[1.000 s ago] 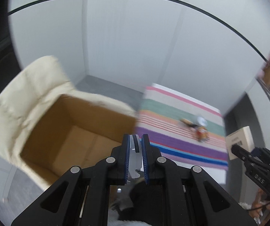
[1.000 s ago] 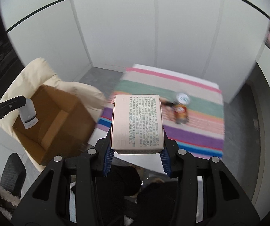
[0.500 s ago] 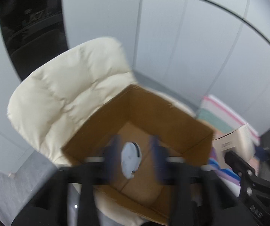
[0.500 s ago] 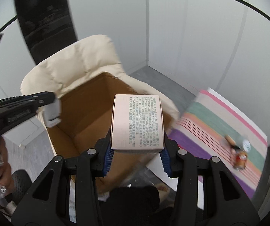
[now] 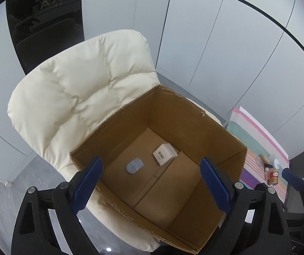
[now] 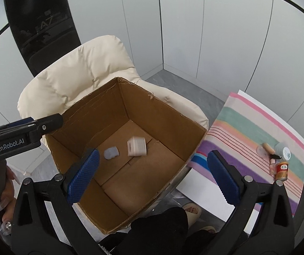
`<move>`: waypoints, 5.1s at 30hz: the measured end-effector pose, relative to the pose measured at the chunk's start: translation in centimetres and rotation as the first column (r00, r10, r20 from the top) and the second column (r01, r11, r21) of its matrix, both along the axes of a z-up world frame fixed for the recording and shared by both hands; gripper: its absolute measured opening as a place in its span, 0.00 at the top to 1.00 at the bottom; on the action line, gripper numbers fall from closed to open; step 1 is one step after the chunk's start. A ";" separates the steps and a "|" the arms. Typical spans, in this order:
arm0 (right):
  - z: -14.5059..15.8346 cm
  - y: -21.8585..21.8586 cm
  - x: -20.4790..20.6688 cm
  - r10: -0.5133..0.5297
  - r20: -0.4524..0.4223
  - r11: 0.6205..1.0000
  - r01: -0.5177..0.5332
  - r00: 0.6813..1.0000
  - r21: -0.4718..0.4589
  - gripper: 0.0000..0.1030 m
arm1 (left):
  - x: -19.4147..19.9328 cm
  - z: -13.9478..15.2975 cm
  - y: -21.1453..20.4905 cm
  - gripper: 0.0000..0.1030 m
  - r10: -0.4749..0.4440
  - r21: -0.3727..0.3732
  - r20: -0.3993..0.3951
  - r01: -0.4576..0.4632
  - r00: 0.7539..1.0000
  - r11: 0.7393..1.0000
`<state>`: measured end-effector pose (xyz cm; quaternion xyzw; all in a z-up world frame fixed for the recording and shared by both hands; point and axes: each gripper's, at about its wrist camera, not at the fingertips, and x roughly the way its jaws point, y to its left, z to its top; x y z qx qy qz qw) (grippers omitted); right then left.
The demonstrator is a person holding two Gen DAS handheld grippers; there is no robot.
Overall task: Organize objects
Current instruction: 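Release the grey case from the left gripper while the right drops the white box into the cardboard box, then return both tools to the cosmetics on the cloth, then grasp the beige sponge puff with the left gripper while the right grasps the red-gold can, then lift the sponge puff and red-gold can and carry both toward the cardboard box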
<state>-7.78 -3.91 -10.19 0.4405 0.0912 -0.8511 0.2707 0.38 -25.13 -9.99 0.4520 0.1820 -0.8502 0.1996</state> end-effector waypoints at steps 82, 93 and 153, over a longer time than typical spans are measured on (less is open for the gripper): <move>-23.8 39.8 -21.5 -0.551 0.167 0.834 0.534 0.817 0.139 0.04 | -39.0 -26.3 45.3 0.09 -0.716 0.165 0.315 0.707 0.623 0.688; -26.3 40.2 -22.3 -0.546 0.234 0.838 0.526 0.805 0.145 0.46 | -37.9 -26.0 46.8 0.45 -0.759 0.106 0.266 0.764 0.594 0.636; 3.4 39.9 -11.9 -0.578 -0.121 0.815 0.579 0.807 -0.026 0.46 | -21.1 5.4 39.9 0.60 -0.706 -0.121 -0.024 0.699 0.707 0.704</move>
